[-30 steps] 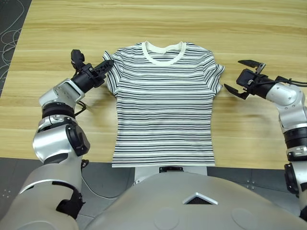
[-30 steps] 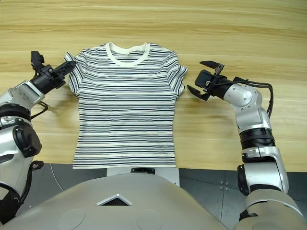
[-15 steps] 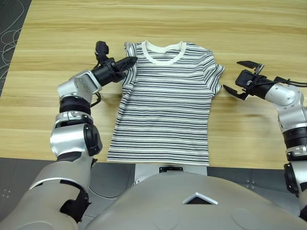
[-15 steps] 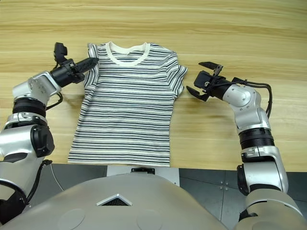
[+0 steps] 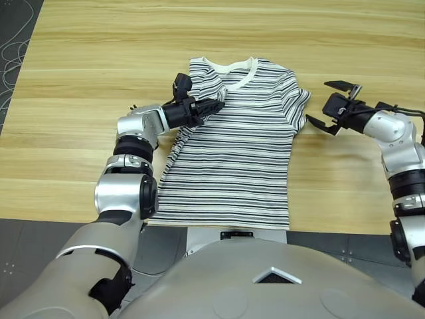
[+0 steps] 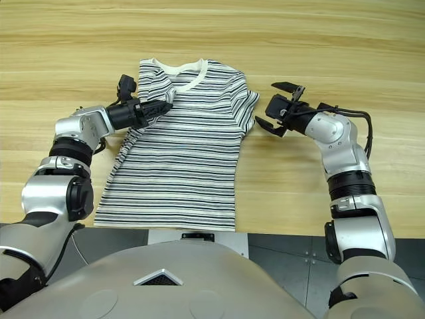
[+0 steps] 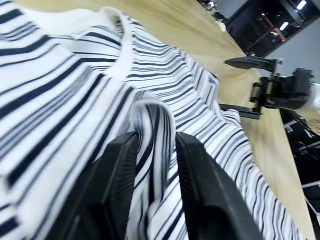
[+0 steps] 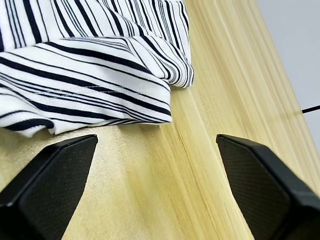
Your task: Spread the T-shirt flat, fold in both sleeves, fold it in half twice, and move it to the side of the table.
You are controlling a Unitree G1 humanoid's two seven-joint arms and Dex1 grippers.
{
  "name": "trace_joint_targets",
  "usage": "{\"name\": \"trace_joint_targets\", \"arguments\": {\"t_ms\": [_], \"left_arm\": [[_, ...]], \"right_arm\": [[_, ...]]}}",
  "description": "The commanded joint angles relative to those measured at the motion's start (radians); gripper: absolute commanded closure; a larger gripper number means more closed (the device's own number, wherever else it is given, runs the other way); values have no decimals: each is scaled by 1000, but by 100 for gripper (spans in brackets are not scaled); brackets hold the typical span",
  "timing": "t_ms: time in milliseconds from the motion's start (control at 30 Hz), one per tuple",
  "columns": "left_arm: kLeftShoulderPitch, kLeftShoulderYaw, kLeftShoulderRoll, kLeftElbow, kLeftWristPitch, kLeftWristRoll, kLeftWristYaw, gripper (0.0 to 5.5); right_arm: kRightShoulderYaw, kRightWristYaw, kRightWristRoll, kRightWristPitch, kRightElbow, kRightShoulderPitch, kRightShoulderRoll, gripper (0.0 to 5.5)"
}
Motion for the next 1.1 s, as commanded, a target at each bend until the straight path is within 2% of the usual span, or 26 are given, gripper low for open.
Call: {"name": "trace_joint_targets", "arguments": {"t_ms": [33,133,200,267,400,533,767,1100], "left_arm": [[43,-35,-9,-124,66,-16,-49,348],[67,-30,-13,-194,104,-38,-43,301],[52,16,-5,-181,84,-58,8,270],[28,82,15,-169,56,-99,34,270],[-15,215,44,-109,-69,-164,108,270],[-31,244,45,-13,-136,-155,159,270],[-50,247,41,58,-169,-149,163,266],[-51,239,34,66,-160,-149,151,266]], "right_arm": [[12,1,-8,-17,21,-28,13,109],[11,-2,-3,-16,33,-36,24,109],[-3,4,21,-5,59,-54,40,109],[-40,63,99,27,119,-89,70,109],[-196,305,402,304,209,-177,140,109],[-308,451,565,619,340,-316,129,109],[-254,504,500,688,392,-346,130,1],[-222,472,419,581,496,-329,181,1]]}}
